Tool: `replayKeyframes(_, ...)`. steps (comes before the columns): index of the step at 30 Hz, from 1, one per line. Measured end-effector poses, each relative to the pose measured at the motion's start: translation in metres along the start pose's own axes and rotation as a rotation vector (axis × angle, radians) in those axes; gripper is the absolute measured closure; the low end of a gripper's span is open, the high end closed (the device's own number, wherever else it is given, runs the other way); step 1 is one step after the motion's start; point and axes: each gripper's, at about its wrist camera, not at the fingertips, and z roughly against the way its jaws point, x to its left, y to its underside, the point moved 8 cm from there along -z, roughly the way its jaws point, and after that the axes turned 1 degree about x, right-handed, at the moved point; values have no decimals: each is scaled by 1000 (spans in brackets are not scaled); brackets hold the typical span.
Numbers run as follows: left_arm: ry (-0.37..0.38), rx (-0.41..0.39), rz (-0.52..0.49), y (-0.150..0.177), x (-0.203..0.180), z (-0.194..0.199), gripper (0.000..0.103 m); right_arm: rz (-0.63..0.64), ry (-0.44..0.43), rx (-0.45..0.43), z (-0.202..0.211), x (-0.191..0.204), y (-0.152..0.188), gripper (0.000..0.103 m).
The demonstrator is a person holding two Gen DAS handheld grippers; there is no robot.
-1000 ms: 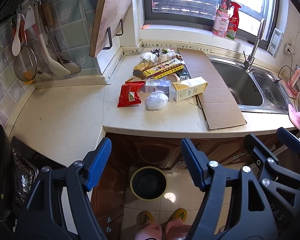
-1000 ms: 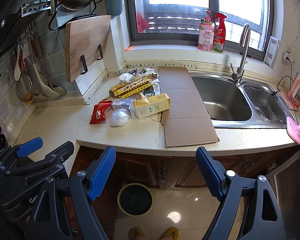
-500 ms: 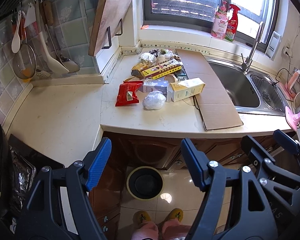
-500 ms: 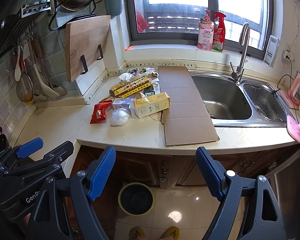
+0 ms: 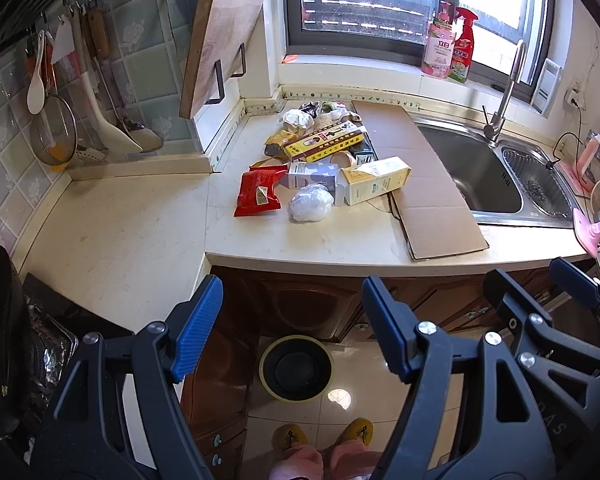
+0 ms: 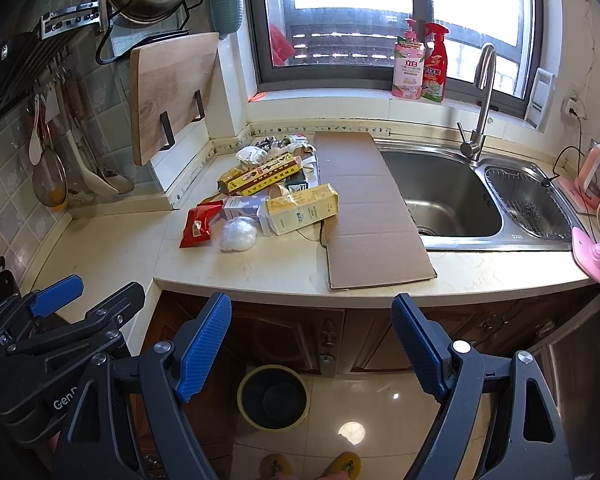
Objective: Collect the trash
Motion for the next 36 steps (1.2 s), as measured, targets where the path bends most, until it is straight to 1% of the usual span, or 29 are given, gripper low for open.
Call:
replayKeyframes(19, 8, 0, -6, 2, -10, 2, 33, -14, 1, -1, 5, -2, 4, 19)
replayKeyframes(30, 38, 11, -18, -1, -13, 2, 33, -45, 15, 0, 7, -3, 7, 19)
replayKeyframes(36, 72, 17, -30, -13, -11, -5, 33, -57, 18, -4, 5, 0, 3, 19)
